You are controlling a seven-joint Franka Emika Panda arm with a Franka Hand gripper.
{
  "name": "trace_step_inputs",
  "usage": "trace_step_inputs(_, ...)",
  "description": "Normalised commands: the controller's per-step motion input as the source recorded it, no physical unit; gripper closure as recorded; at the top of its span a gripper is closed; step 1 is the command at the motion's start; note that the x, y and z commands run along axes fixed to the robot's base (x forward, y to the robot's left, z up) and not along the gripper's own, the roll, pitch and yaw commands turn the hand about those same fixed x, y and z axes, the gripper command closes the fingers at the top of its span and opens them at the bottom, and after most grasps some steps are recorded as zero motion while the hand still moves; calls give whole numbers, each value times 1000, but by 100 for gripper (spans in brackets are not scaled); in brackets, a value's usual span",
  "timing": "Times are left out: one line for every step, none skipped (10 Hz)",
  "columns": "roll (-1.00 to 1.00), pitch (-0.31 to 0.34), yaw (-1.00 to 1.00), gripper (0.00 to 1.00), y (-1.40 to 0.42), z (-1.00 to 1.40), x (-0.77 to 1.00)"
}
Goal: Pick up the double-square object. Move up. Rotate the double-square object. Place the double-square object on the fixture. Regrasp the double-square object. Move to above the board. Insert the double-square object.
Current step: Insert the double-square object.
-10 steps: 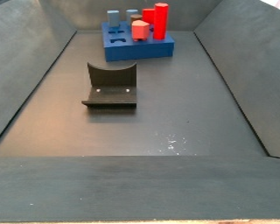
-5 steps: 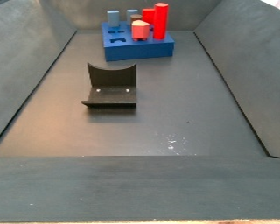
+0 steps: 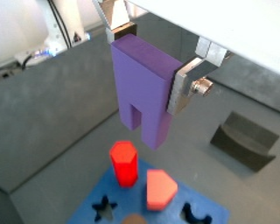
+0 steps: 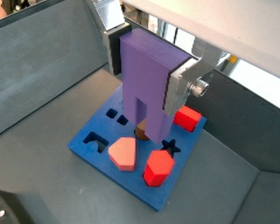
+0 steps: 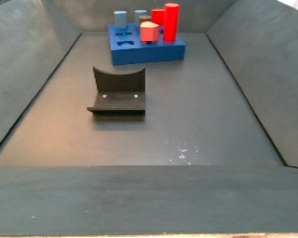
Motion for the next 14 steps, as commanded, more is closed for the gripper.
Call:
trace_step_inputs(0,0,400,100,-286,-263,603)
trace_step_inputs(4,0,486,100,-269,-177,703)
trace_step_inputs(23,0,511,100,-157,-69,700)
trace_step_inputs(40,0,520,100,-74,0,697)
trace_step_inputs(37,0,529,100,-37,0,697)
trace_step_inputs(24,0,531,100,-20,0,709)
trace_step_inputs(43,7,500,100,-54,-54,726)
trace_step_inputs(67,40,440,100,-129,-183,760)
trace_step_inputs(83,74,363,100,-169,-340,809)
trace_step_inputs(73,80,343,100,-163,-454,797)
trace_step_inputs(107,69,314,100,-163,-474,714)
trace_step_inputs(146,79,311,100,-154,-449,671)
trace_step_inputs(230,80,346,100,-197,-446,674)
trace_step_inputs(233,81,320,100,-209,-446,709)
